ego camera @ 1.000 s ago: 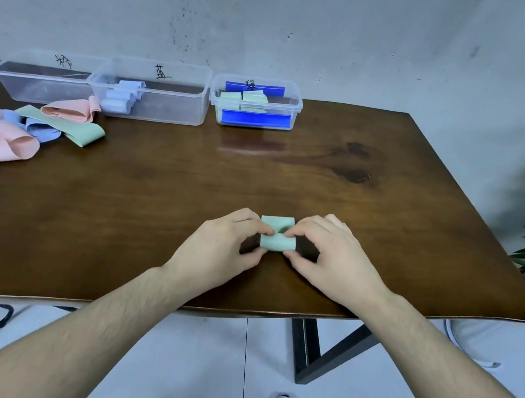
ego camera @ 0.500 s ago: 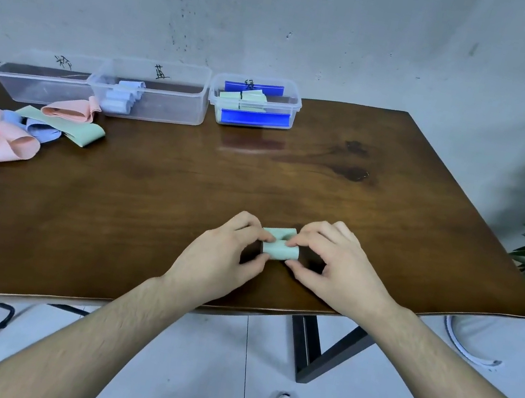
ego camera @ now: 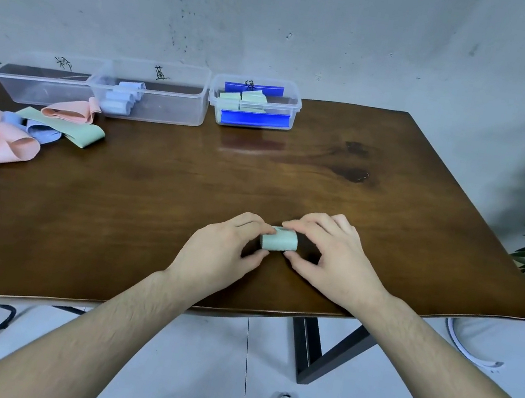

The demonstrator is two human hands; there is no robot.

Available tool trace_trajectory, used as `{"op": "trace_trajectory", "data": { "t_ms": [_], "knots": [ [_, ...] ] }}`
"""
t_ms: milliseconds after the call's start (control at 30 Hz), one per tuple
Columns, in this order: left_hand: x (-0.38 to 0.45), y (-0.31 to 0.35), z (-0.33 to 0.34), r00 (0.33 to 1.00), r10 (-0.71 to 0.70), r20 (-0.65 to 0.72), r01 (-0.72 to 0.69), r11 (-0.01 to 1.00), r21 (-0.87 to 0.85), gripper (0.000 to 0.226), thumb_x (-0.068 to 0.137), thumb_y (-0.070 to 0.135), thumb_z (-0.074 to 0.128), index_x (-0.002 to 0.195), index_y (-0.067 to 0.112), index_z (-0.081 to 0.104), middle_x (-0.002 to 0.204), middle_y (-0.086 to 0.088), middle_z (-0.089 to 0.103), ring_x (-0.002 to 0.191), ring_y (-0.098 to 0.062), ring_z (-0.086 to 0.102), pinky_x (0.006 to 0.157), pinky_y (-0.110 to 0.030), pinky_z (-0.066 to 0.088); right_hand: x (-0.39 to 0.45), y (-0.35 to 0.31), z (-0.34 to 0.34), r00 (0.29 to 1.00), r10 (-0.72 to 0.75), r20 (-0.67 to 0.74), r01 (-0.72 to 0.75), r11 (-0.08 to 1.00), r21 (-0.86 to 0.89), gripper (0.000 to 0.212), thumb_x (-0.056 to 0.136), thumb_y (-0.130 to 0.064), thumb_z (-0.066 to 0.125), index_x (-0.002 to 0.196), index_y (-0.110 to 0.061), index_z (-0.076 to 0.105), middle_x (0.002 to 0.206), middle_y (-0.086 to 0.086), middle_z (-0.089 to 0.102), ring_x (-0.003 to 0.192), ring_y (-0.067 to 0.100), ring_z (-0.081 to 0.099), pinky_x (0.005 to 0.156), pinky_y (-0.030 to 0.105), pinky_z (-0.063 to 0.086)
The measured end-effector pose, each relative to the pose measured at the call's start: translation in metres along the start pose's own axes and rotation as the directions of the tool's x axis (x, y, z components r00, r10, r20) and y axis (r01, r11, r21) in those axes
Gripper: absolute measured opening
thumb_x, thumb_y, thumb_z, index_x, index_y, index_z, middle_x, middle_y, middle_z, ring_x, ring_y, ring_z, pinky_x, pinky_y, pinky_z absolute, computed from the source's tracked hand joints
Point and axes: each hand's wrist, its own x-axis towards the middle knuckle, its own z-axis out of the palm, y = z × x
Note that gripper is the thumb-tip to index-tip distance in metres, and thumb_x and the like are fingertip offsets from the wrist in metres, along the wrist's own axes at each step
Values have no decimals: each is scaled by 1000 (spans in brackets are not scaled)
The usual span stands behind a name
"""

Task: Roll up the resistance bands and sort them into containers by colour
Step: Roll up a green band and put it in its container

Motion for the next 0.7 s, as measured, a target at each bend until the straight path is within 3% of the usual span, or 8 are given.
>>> {"op": "trace_trajectory", "data": {
  "t_ms": [267, 433, 700],
  "knots": [
    [9, -3, 1, 1000, -5, 11, 4, 999, 41, 36, 90, 36, 68, 124, 26, 65, 123, 15, 52, 77, -1, 43, 70, -15, 42, 10, 3, 2, 1000, -22, -20, 21, 999, -42, 30, 92, -41, 67, 121, -36, 67, 122, -21, 57, 115, 10, 41, 92, 33, 34],
    [10, -2, 2, 1000, -2, 16, 1, 1000, 18, 40, 90, 31, 69, 129, 27, 60, 124, 16, 52, 78, -1, 41, 73, -11, 37, 10, 5, 3, 1000, -20, -10, 20, 1000, -10, 29, 94, -39, 65, 122, -33, 68, 119, -20, 59, 114, 10, 43, 93, 36, 37],
    [14, -3, 5, 1000, -21, 5, 21, 1000, 10, 29, 93, 30, 64, 122, 28, 62, 118, 19, 54, 74, -3, 41, 65, -9, 33, 17, 3, -4, 999, 12, 33, -12, 1000, 4, 36, 96, -44, 60, 132, -39, 58, 124, -25, 60, 117, 4, 43, 100, 32, 33]
  ]
}}
